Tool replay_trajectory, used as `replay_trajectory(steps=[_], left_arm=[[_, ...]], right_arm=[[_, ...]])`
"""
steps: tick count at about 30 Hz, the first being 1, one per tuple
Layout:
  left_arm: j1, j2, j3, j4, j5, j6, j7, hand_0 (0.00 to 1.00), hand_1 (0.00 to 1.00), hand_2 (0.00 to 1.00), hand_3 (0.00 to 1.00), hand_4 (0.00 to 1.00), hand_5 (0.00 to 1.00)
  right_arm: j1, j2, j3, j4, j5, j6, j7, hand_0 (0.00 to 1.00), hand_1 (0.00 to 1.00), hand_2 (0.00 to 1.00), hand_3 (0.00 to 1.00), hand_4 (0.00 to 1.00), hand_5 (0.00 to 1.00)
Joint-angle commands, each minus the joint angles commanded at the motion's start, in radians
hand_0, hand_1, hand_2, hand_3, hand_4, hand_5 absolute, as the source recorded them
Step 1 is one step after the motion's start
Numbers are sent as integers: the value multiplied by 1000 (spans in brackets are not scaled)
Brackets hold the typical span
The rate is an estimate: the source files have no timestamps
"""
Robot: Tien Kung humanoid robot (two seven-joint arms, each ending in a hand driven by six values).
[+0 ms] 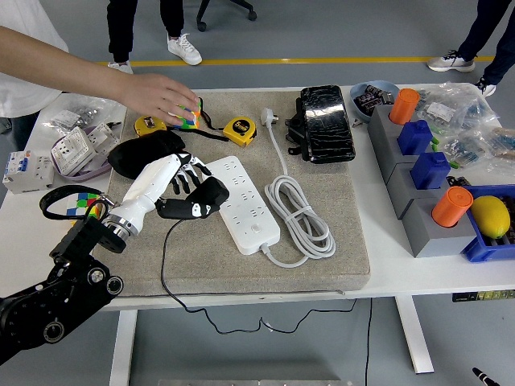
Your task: Put the plug near the board,insert it into the board,press the button,pull the plug out
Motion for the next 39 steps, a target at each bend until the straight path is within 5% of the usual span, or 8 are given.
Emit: replay_trajectory(steps=[39], left_arm=[[-102,-39,112,128,-26,14,2,221,311,335,532,820,2]], right_arm=[[2,1,-1,1,0,1,0,568,642,623,550,959,540]])
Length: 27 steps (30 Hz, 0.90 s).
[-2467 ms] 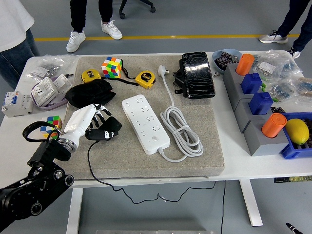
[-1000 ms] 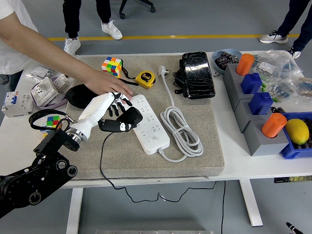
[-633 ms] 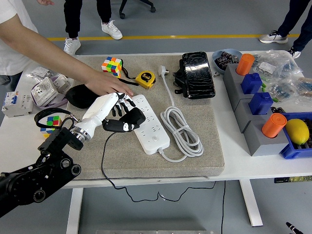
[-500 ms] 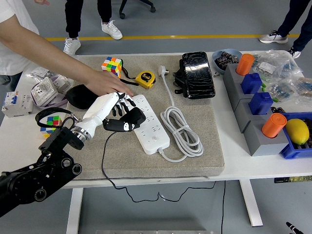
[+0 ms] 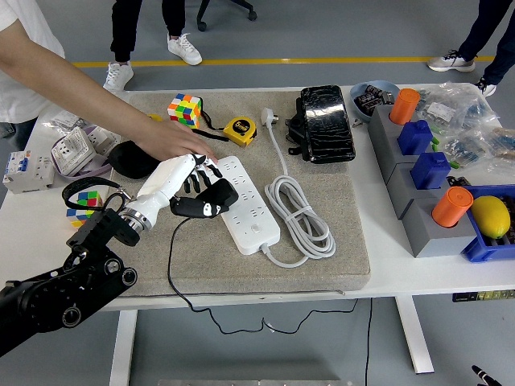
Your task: Put the plug near the board,insert it into the board,press the button,pull the plug out
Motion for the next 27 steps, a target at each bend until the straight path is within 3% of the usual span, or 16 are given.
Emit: replay_trajectory(steps=[27], left_arm=[[-14,-4,22,42,-3,2,-4,223,309,333,532,820,2]], right_arm=[[0,-1,-1,1,-2,1,1,568,642,623,550,959,540]])
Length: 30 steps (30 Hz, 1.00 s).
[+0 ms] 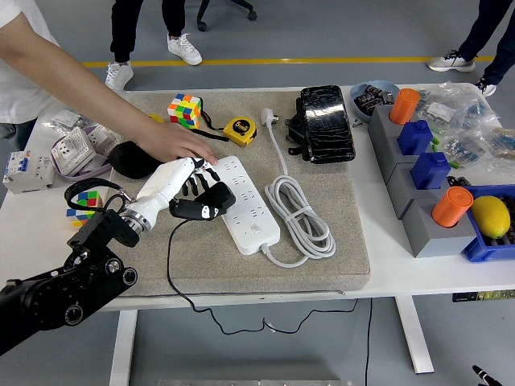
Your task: Put the plug near the board,insert it into the board,press the button,pull the plug out
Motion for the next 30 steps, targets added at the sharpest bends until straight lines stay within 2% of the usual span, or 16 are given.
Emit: replay_trajectory(steps=[28,30], left_arm=[[6,7,1,6,8,-10,-4,225,308,333,532,820,2],[6,6,-1,6,6,-13,-4,238,331,363,537,830,2]], right_arm=[[-1,0,9,3,-8,-1,2,568,642,623,550,959,540],[-1,0,9,3,-8,-1,2,569,642,623,550,959,540]])
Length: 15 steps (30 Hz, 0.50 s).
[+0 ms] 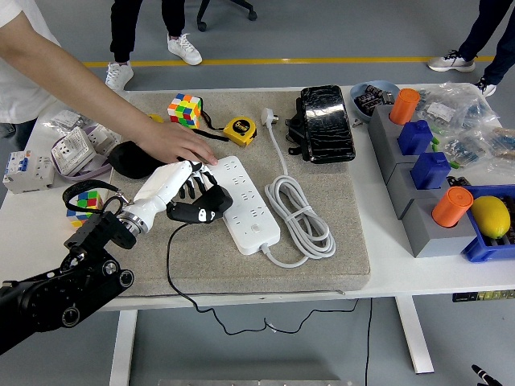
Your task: Put the plug near the board,insert it into the board,press the button,pull the plug out
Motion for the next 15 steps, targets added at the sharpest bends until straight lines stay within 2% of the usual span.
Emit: replay_trajectory(steps=[4,5,10,11,15], left_arm=[[-1,0,1,-1,-1,-2,-1,238,331,363,537,830,2],[-1,0,0,-1,-1,-1,-1,257,414,476,544,998,121],[0,1,-2,-1,-1,-1,-3,257,414,476,544,998,121],[0,0,-3,-1,0,-2,-4,294,474,499,554,998,197],[2,0,-8,0,1,-3,-7,294,474,499,554,998,197]], right_arm=[[0,0,1,0,0,0,0,569,642,623,550,959,540],[1,0,1,0,0,0,0,568,643,623,549,959,540],[0,1,1,0,-1,0,0,568,643,623,549,959,540],[0,1,1,0,-1,0,0,569,642,622,549,959,539],[1,1,0,0,-2,0,0,569,642,622,549,959,539]])
